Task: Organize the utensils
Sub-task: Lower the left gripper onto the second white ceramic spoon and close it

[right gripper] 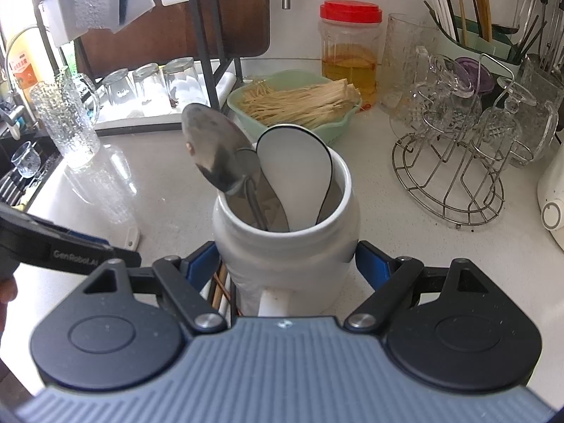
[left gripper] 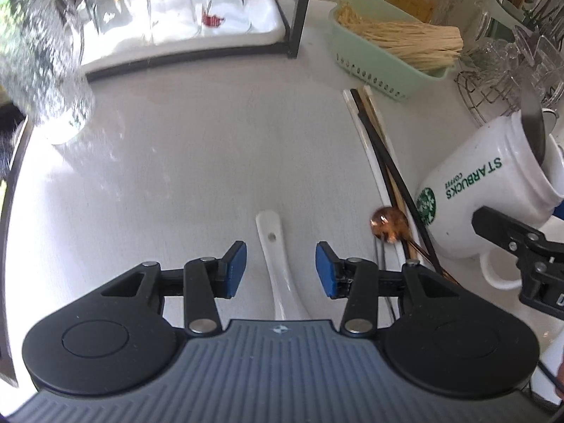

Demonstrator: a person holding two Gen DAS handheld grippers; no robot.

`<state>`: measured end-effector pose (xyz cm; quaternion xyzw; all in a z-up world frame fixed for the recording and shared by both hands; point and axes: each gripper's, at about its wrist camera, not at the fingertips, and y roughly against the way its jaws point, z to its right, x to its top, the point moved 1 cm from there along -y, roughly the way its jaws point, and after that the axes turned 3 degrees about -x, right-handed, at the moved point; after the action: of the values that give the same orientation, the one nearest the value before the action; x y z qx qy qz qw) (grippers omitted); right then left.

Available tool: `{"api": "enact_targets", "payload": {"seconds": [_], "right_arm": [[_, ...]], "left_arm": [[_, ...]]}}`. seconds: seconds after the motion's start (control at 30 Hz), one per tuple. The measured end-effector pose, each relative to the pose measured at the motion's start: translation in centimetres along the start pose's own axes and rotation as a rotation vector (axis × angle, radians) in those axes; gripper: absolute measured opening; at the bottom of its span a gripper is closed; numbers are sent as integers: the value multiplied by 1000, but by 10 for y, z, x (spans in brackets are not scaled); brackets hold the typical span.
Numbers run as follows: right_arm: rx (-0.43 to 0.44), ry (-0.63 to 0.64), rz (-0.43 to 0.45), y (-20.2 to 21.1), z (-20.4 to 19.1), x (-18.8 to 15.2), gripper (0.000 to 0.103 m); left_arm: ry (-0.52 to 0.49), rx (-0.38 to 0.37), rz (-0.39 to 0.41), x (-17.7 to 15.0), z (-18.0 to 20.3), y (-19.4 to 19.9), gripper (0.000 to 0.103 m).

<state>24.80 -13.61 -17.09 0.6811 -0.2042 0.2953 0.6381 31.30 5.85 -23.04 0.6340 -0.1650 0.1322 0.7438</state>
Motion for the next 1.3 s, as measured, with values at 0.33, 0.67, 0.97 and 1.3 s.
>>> {"api": "enact_targets", "payload": {"seconds": [0.33, 0.67, 0.97, 1.3], "right_arm": [[-4, -7, 1, -1, -1, 1, 87], [1, 3, -1, -4, -2, 4, 87], [15, 32, 26, -5, -2, 3, 87], [37, 54, 41, -6, 0, 2, 87]], "left_arm": [[-45, 32, -24, 13, 3, -15, 36], [-55, 7, -33, 16, 4, -16, 19], [-35, -43, 69, 14, 13, 19, 17], [-18, -90, 138, 3, 28, 48, 0]]}}
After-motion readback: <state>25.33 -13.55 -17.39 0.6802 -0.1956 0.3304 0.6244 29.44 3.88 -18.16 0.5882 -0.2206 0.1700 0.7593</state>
